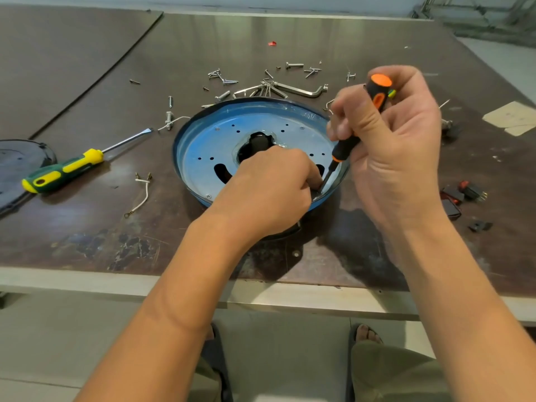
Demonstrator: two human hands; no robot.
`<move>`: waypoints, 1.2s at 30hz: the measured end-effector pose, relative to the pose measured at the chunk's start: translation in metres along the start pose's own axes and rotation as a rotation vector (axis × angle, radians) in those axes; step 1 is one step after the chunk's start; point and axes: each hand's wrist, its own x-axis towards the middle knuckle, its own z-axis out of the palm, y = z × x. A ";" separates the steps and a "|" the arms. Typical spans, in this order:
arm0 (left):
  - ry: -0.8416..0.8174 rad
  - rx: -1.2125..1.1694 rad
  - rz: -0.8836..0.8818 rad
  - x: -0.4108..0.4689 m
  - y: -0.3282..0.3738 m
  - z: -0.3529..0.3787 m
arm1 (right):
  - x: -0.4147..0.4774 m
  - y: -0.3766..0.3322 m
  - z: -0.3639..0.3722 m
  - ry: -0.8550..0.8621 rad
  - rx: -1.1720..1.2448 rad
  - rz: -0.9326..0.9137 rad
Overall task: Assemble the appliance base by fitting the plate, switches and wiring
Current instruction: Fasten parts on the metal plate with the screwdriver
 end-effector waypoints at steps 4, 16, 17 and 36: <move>0.002 -0.002 -0.010 0.001 0.000 -0.001 | 0.001 -0.003 -0.005 -0.029 0.142 0.104; 0.009 -0.038 -0.003 -0.001 0.002 -0.002 | 0.001 -0.004 -0.003 -0.027 0.094 0.106; 0.018 -0.066 0.005 -0.002 0.002 -0.003 | 0.001 -0.005 -0.002 -0.036 0.081 0.110; 0.002 -0.410 0.022 0.000 -0.006 -0.006 | 0.006 -0.008 -0.004 0.042 -0.094 0.025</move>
